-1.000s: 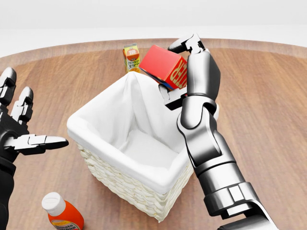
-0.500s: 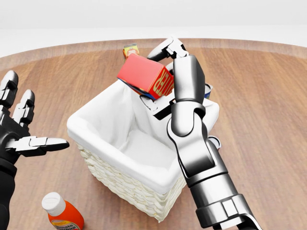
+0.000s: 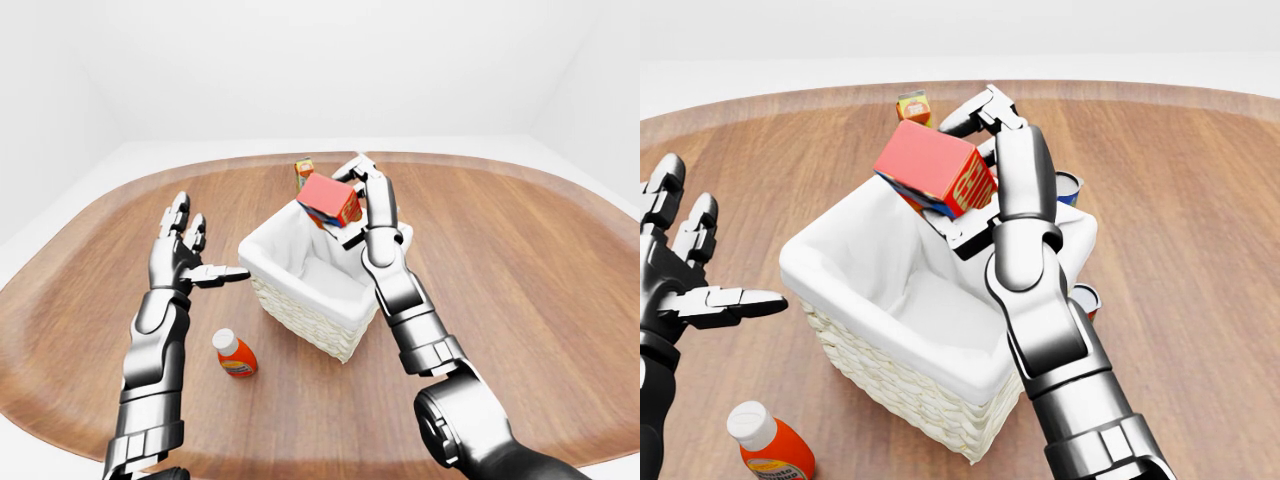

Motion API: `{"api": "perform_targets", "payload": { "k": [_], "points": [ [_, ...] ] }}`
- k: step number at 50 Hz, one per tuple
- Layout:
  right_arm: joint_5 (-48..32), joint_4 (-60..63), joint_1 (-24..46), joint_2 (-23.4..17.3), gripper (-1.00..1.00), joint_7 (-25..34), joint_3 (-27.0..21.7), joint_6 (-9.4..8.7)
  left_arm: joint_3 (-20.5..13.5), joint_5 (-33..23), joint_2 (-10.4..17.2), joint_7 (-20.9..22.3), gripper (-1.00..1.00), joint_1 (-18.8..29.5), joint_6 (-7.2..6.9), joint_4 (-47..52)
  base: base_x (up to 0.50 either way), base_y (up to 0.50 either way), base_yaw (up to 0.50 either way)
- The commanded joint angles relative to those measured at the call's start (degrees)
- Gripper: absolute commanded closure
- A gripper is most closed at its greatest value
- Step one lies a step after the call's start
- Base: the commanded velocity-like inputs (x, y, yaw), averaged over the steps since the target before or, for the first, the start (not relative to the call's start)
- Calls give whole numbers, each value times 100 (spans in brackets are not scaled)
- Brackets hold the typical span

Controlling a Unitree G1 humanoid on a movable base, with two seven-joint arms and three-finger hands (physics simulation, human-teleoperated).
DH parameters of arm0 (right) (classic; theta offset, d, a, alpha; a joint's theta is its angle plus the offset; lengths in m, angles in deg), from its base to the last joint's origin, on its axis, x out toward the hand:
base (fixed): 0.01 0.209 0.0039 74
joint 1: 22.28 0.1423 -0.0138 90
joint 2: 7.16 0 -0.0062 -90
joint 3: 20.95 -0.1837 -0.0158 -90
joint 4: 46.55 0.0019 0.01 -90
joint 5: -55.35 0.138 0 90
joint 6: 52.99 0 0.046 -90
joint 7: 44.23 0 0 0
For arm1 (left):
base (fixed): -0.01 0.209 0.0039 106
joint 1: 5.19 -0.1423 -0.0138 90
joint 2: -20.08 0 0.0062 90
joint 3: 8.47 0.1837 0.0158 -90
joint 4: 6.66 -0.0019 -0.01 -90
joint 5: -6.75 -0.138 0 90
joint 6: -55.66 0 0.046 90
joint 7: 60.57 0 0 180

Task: Pick up the butter and put it in the basket.

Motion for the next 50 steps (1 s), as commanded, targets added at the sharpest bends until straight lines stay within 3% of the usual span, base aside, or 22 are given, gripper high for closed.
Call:
{"api": "perform_targets", "payload": {
  "k": [1, 28, 50],
  "points": [
    [126, -38, 84, -26, 100, -51, -48, 0, 7, 2, 1, 2, -100, 10, 0, -62, 0, 0, 0],
    [559, -881, 315, -73, 100, -125, -102, 0, -29, 39, -3, -15, -100, -59, 0, 143, 0, 0, 0],
    [816, -2276, 699, -109, 100, -333, -194, 0, -9, 23, -5, -8, -100, -30, 0, 5, 0, 0, 0]
  ]
}}
